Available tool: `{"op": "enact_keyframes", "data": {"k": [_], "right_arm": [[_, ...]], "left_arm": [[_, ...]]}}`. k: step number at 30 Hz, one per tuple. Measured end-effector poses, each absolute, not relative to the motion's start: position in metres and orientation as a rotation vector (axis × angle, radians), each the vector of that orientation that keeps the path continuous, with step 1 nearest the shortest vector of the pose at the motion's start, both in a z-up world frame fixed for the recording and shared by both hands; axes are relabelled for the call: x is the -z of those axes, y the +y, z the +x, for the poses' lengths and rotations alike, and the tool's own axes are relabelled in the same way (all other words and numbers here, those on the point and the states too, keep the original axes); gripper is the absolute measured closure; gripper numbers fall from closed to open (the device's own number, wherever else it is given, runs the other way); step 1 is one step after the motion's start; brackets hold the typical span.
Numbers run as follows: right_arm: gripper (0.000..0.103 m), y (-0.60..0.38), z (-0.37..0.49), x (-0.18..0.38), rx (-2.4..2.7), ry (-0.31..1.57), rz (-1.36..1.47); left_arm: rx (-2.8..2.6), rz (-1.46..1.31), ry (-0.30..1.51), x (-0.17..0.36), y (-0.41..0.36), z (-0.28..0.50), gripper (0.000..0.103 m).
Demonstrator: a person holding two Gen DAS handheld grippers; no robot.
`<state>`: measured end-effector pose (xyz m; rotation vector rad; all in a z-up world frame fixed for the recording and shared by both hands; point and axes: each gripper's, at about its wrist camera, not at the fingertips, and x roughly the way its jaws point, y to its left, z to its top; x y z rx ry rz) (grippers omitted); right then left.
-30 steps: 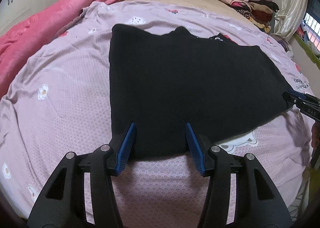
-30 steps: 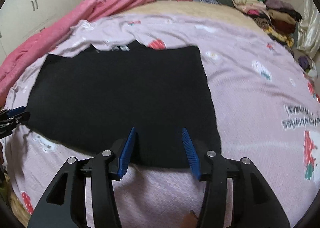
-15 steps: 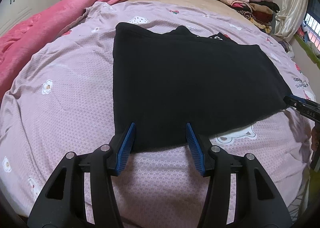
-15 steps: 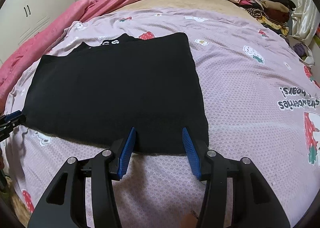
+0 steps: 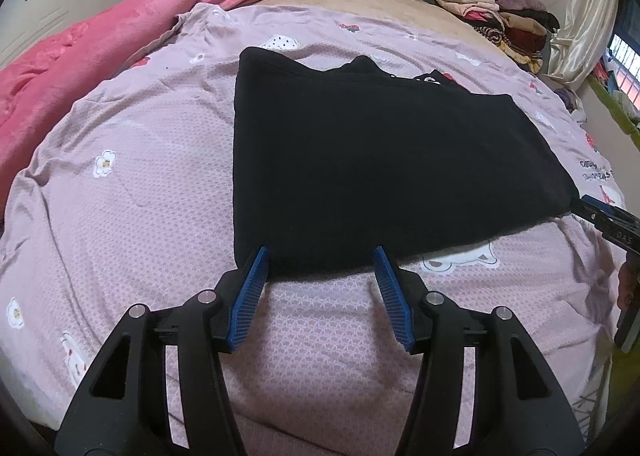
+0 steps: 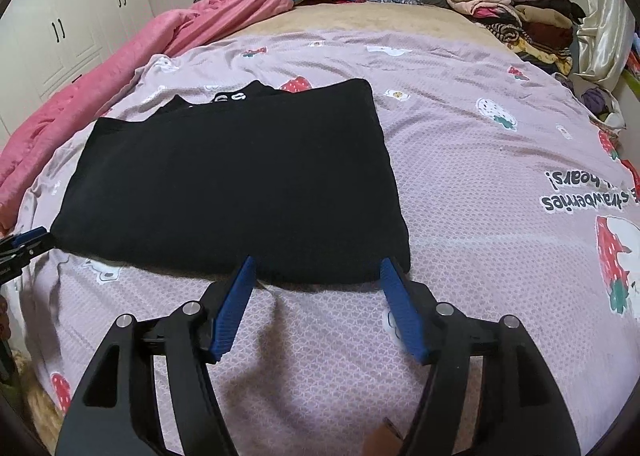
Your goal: Fold small clothes
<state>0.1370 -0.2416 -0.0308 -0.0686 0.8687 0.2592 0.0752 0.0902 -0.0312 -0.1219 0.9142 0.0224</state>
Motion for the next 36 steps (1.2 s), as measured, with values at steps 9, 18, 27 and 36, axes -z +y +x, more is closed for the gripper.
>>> {"op": "enact_keyframes", "data": {"k": [9, 18, 27, 36], "right_arm": [[0.021, -0.234, 0.123, 0.02, -0.275, 0.834, -0.073], [0.013, -0.222, 0.107, 0.007, -0.281, 0.791, -0.086], [0.007, -0.202, 0.09, -0.009, -0.316, 0.746, -0.111], [0.007, -0.168, 0.081, -0.018, -0.389, 0.725, -0.144]], "left_arm": [[-0.027, -0.112, 0.892, 0.022, 0.088, 0.065, 0.03], [-0.043, -0.098, 0.879, 0.014, 0.089, 0.055, 0.01], [-0.056, -0.12, 0.858, 0.005, 0.097, 0.043, 0.01], [-0.086, -0.149, 0.839, -0.003, 0.113, 0.037, 0.01]]}}
